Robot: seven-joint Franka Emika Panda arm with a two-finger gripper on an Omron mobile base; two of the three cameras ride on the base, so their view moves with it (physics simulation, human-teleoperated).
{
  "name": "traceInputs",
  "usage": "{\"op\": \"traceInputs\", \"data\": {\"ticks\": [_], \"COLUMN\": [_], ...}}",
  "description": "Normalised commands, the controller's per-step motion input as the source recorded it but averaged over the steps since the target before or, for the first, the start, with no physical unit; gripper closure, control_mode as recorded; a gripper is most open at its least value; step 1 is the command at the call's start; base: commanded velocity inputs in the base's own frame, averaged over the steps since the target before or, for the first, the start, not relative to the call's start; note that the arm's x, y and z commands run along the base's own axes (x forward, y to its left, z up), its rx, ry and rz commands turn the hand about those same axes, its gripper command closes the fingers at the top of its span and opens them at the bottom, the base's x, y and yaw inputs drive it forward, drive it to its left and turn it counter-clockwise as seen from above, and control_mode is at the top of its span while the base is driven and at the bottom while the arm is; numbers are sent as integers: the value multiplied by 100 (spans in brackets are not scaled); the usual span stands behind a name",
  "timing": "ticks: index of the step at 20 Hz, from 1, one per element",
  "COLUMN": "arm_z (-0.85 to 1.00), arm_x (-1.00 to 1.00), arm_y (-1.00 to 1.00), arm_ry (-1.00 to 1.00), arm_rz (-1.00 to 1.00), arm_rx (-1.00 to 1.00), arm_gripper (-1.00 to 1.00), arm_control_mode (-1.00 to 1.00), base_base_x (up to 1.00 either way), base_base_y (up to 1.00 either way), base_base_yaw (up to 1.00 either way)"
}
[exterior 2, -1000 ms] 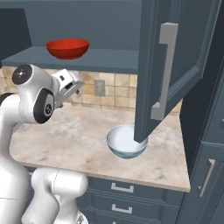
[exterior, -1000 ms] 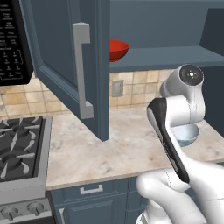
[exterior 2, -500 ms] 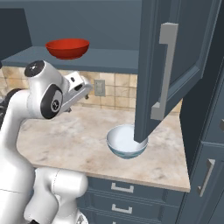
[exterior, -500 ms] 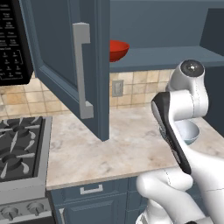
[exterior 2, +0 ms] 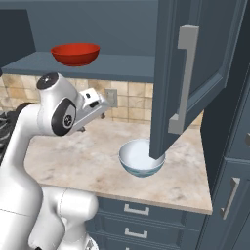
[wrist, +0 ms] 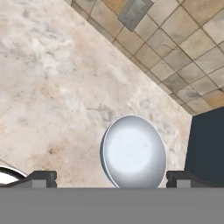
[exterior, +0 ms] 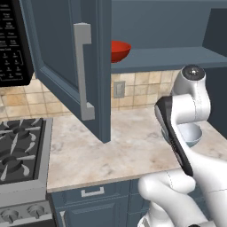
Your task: Open the cabinet. Pick the bowls from the counter and place them in the cabinet. Then close the cabinet.
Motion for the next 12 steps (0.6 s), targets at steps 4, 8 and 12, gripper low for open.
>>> {"op": "traceInputs", "data": {"ticks": [4,8,12], "arm_z": [-38,-32,-29], "arm_x": [0,1,6], "arm_y": [-18,-19,-18], "arm_ry": [1,2,0], "arm_rz": [-5,-6,-6], "arm_rx": [0,0,0], "arm_gripper": [-100,-100,-100], "arm_control_mode": [-100,-100,-100], "base_base_x": [0,0,0], "base_base_y": [0,0,0], "base_base_yaw": [0,0,0]}}
